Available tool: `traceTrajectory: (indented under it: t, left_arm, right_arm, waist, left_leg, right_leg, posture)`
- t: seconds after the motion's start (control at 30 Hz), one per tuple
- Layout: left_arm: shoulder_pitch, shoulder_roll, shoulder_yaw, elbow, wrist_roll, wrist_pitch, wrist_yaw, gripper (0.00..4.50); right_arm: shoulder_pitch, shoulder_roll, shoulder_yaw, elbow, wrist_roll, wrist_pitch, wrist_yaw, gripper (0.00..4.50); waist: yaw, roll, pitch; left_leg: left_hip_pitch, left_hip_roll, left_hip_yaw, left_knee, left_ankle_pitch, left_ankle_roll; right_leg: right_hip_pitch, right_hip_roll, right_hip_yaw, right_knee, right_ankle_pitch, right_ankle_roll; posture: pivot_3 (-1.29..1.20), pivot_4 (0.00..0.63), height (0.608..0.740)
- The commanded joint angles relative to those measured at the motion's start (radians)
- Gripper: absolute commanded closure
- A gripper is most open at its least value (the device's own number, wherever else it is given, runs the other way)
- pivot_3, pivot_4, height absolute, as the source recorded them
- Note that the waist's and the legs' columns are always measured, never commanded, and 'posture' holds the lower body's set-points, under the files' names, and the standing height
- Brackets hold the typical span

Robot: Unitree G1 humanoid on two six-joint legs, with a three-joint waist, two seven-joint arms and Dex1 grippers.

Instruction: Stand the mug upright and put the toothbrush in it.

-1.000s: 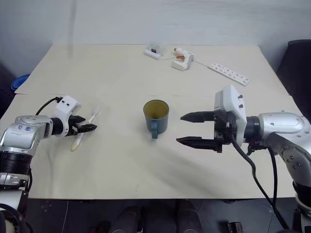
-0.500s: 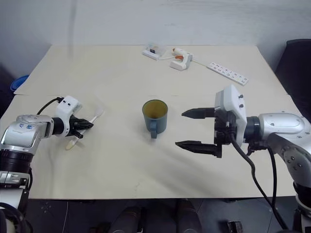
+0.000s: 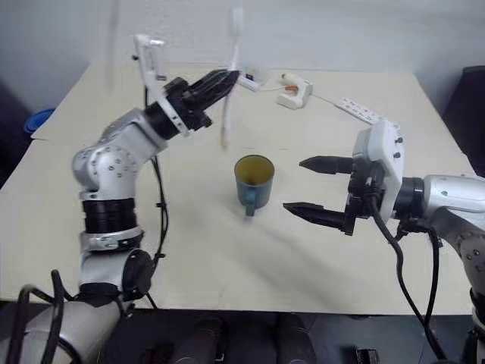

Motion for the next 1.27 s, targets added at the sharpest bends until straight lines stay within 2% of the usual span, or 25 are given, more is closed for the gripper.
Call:
traceTrajectory:
  t: [0.03,0.27,0.37,0.43,0.53,0.7,0.77,0.83,0.9,0.97,1.03,1.13,1.27]
  left_arm:
    - [0.028,-0.014,-0.076,0.020,0.062,-0.125,-0.042,4.09]
    - [0.107,-0.025,-0.172,0.131,0.222,-0.433,-0.061,4.09]
    - [0.122,-0.037,-0.169,0.165,0.226,-0.487,-0.068,4.09]
    - [0.129,-0.050,-0.155,0.174,0.208,-0.483,-0.063,3.38]
    - [0.153,-0.052,-0.152,0.146,0.211,-0.510,-0.065,2.61]
    - [0.226,0.018,-0.146,-0.007,0.180,-0.415,-0.086,1.05]
    - [0.266,0.130,-0.121,-0.139,0.125,-0.293,-0.131,0.48]
    - [0.307,0.319,-0.120,-0.235,0.128,-0.229,-0.241,0.05]
    - [0.348,0.544,-0.124,-0.233,0.182,-0.290,-0.411,0.05]
    - [0.374,0.721,-0.115,-0.195,0.197,-0.329,-0.548,0.05]
    - [0.410,0.855,-0.098,-0.178,0.195,-0.356,-0.659,0.05]
    - [0.473,0.971,-0.054,-0.186,0.164,-0.365,-0.759,0.05]
    - [0.546,1.002,0.002,-0.209,0.144,-0.356,-0.775,0.05]
  right_arm:
    - [0.026,-0.015,-0.070,-0.053,0.032,0.008,-0.043,0.00]
    - [0.063,-0.018,-0.121,-0.089,0.086,0.024,-0.111,0.00]
    - [0.067,-0.020,-0.125,-0.092,0.095,0.022,-0.122,0.00]
    - [0.064,-0.020,-0.120,-0.084,0.095,0.018,-0.125,0.00]
    - [0.053,-0.019,-0.105,-0.068,0.091,0.010,-0.124,0.00]
    - [0.050,-0.025,-0.090,-0.048,0.075,0.001,-0.100,0.00]
    - [0.060,-0.034,-0.080,-0.027,0.049,-0.008,-0.075,0.00]
    - [0.081,-0.047,-0.070,0.002,0.016,-0.020,-0.037,0.00]
    - [0.114,-0.067,-0.058,0.041,-0.028,-0.043,0.016,0.00]
    - [0.134,-0.084,-0.044,0.076,-0.063,-0.066,0.064,0.00]
    - [0.138,-0.093,-0.031,0.109,-0.090,-0.087,0.104,0.00]
    - [0.112,-0.089,-0.013,0.166,-0.118,-0.106,0.133,0.00]
    - [0.089,-0.079,0.011,0.201,-0.152,-0.123,0.154,0.00]
  waist:
    - [0.000,0.000,0.000]
    - [0.008,0.000,0.000]
    - [0.009,0.000,0.000]
    - [0.009,0.000,0.000]
    - [0.009,0.000,0.000]
    - [0.004,0.000,0.000]
    - [0.003,0.000,0.000]
    - [-0.004,0.000,0.000]
    - [-0.009,0.000,0.000]
    - [-0.009,0.001,0.000]
    - [-0.010,0.001,0.000]
    - [-0.002,0.002,0.001]
    - [0.002,0.002,0.001]
  left_leg:
    - [0.000,0.000,0.000,0.000,0.000,0.000]
    - [0.000,0.001,0.002,0.000,-0.001,0.005]
    - [0.000,0.001,0.002,0.000,-0.001,0.005]
    - [0.000,0.001,0.002,0.000,-0.001,0.005]
    - [-0.001,0.001,0.002,0.000,-0.001,0.006]
    - [0.000,0.001,0.001,0.000,-0.001,0.006]
    - [0.000,0.001,0.000,0.000,-0.001,0.006]
    - [0.000,0.002,0.000,0.000,-0.001,0.006]
    - [0.001,0.003,0.001,-0.001,-0.001,0.006]
    - [0.001,0.003,0.001,-0.002,-0.001,0.006]
    - [0.001,0.002,0.003,-0.002,-0.001,0.006]
    - [0.001,0.005,0.002,-0.002,-0.002,0.008]
    - [0.001,0.007,0.003,-0.001,-0.002,0.008]
  right_leg:
    - [0.000,0.001,0.000,0.000,0.000,0.000]
    - [0.000,0.002,0.001,-0.003,0.002,-0.003]
    - [0.000,0.001,0.001,-0.003,0.002,-0.002]
    - [0.000,0.001,0.001,-0.002,0.002,-0.002]
    - [0.000,0.001,0.001,-0.001,0.003,-0.002]
    - [0.000,0.002,0.001,-0.001,0.003,-0.002]
    - [0.000,0.002,0.001,0.000,0.003,-0.002]
    - [-0.001,0.003,0.002,0.000,0.002,-0.002]
    - [-0.001,0.004,0.002,0.000,0.002,-0.003]
    - [-0.001,0.004,0.001,0.000,0.001,-0.004]
    - [-0.001,0.003,0.001,-0.002,0.001,-0.004]
    - [0.000,0.001,0.001,-0.005,0.001,-0.005]
    - [0.000,0.001,0.001,-0.005,0.001,-0.004]
  posture:
    - [0.00,0.150,0.740]
    - [0.00,0.150,0.740]
    - [0.00,0.150,0.740]
    - [0.00,0.150,0.740]
    - [0.00,0.150,0.740]
    - [0.00,0.150,0.740]
    - [0.00,0.150,0.740]
    - [0.00,0.150,0.740]
    - [0.00,0.150,0.740]
    - [0.00,0.150,0.740]
    - [0.00,0.150,0.740]
    - [0.00,0.150,0.740]
    - [0.00,0.150,0.740]
